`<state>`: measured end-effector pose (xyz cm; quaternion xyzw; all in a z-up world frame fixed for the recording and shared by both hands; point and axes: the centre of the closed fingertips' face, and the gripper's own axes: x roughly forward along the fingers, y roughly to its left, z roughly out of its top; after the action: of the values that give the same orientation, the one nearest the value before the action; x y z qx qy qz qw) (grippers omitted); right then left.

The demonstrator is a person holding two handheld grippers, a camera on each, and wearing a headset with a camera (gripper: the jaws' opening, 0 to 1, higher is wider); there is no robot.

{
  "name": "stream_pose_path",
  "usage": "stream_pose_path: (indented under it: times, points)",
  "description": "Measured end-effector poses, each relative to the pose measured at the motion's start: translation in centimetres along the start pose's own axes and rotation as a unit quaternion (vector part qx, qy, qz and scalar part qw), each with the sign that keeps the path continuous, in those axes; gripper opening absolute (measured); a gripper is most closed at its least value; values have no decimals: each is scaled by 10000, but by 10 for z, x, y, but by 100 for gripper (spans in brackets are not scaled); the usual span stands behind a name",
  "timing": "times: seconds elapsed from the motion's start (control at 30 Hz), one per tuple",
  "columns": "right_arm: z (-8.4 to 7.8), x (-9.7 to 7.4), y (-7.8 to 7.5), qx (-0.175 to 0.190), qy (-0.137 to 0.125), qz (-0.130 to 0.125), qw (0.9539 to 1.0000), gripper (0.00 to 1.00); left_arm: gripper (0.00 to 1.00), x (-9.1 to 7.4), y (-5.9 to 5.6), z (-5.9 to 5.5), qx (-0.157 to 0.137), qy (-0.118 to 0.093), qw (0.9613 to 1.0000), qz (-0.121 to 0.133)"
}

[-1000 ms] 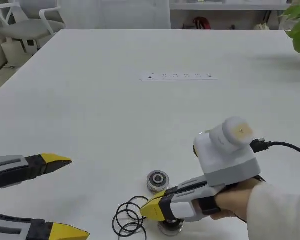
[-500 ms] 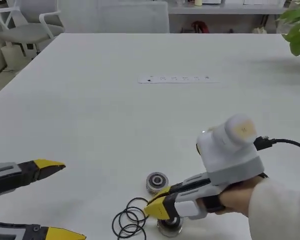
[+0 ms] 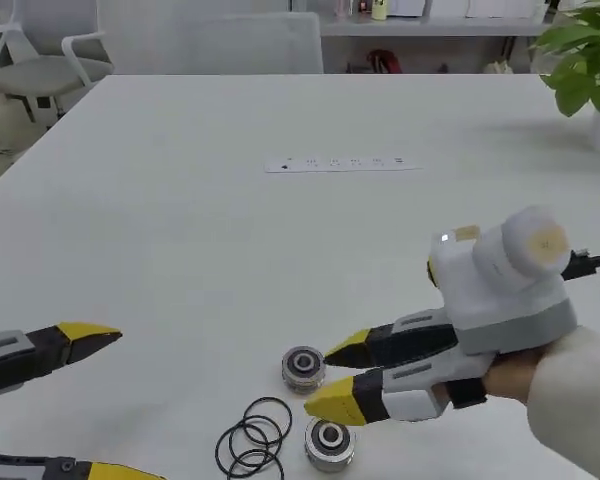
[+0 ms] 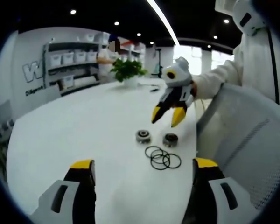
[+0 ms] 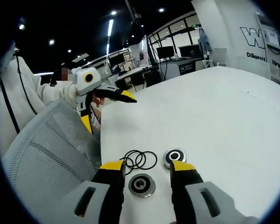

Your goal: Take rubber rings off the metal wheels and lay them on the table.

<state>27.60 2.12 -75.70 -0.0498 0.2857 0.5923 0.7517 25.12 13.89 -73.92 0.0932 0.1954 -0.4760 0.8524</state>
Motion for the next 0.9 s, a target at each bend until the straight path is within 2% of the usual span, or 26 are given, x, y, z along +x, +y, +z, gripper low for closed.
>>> stream_pose_path:
  times: [0.23,0.37,0.53,0.57,0.6,0.63,0.7,0.8,0.87,0.9]
  points:
    - [-8,-22,-6,57,-151,-234,9996,56,97,0,-2,-2,-114,-4,9999,17]
    - [-16,-32,-7,174,-190,-330,9991,65,99,-1,-4,-6,-138,33,9999,10]
    - [-27,-41,-8,330,-239,-463,9981,77,100,-3,-7,-12,-315,54,9995,-1]
    - [-42,-47,-13,378,-83,-619,9973,77,100,-4,-10,-15,-365,62,9993,-18]
    - [-44,-48,-13,386,-72,-637,9972,87,100,-4,-13,-18,-415,69,9991,-34]
    - [-48,-49,-13,401,-37,-683,9969,89,100,-4,-14,-19,-458,71,9989,-45]
    - [-62,-51,-13,388,169,-739,9964,90,100,-4,-15,-23,-562,65,9984,-65]
    - [-76,-51,-11,429,343,-760,9956,92,100,-3,-14,-28,-661,99,9978,-29]
    - [-83,-51,-9,450,436,-762,9951,94,100,-1,-15,-31,-708,124,9974,-48]
    - [-82,-51,-6,470,372,-742,9954,95,100,0,-16,-32,-713,142,9973,-60]
